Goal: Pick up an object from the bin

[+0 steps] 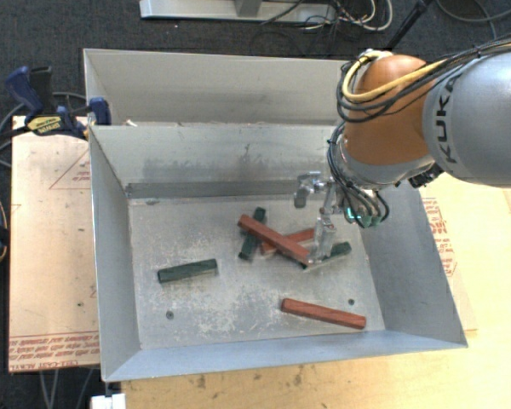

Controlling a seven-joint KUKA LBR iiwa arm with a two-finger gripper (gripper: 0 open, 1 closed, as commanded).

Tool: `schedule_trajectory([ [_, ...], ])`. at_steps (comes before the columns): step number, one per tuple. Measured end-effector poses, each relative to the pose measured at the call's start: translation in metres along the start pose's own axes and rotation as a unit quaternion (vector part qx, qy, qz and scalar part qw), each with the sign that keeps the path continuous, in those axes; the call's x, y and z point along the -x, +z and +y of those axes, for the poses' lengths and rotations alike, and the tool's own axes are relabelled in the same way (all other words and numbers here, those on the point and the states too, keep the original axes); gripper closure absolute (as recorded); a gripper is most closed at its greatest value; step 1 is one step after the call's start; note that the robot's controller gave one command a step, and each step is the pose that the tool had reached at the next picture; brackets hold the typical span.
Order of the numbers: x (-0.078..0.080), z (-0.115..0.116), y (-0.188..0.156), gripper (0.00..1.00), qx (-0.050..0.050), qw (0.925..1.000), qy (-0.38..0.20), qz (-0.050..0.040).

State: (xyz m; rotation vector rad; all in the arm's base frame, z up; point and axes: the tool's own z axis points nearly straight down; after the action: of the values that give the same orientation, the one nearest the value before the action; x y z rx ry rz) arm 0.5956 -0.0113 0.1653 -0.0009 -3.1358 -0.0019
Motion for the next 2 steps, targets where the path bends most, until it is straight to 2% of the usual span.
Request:
schedule_trajectory([
  [1, 0.0165, 0.0338, 0.0906, 0.0, 0.0, 0.9984, -0.056, -0.0031],
  [2, 0.0204, 0.0326, 0.0826, 1.0, 0.0, 0.9985, -0.055, -0.0089],
])
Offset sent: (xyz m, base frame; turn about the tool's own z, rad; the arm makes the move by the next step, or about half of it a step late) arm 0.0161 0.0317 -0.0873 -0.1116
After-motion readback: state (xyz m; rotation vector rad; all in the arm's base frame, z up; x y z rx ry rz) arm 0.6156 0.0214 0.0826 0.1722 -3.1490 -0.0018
